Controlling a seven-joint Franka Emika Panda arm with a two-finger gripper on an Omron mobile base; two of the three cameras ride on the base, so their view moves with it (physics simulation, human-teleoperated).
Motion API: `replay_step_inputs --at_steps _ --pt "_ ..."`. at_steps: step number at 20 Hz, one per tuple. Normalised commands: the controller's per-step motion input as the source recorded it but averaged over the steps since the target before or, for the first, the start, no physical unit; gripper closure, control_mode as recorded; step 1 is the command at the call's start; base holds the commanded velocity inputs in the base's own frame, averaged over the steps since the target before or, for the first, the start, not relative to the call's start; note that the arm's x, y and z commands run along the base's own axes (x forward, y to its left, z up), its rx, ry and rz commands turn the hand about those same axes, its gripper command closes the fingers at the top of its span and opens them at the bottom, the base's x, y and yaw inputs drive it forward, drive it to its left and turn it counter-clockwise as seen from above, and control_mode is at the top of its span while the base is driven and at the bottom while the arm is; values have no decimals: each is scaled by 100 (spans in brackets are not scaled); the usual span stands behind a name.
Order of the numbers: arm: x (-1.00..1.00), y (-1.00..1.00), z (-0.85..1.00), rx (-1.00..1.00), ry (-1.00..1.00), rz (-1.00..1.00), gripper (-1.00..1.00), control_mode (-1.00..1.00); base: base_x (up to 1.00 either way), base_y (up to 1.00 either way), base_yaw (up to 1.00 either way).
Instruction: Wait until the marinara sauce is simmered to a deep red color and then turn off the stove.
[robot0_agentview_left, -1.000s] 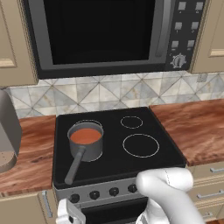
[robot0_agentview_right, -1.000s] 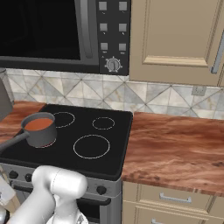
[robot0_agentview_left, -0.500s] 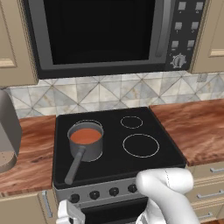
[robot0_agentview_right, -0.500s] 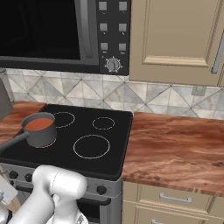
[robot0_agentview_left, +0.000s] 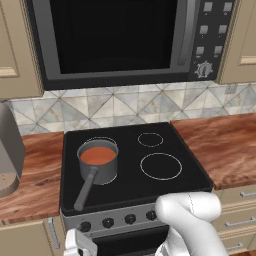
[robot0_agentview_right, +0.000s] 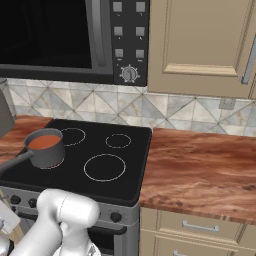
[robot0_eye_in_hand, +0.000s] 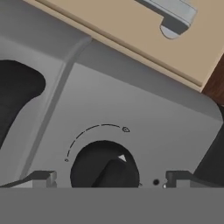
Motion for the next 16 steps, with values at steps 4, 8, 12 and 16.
replay_step_inputs --at_steps 4,8,12,16 --pt "1 -1 0 1 0 0 -100 -100 0 0 0" --pt "0 -17 0 2 -3 2 -100 -100 0 0 0" --pt "0 -17 0 3 -4 1 -100 -100 0 0 0" --pt "1 -6 0 3 -5 0 -100 -100 0 0 0"
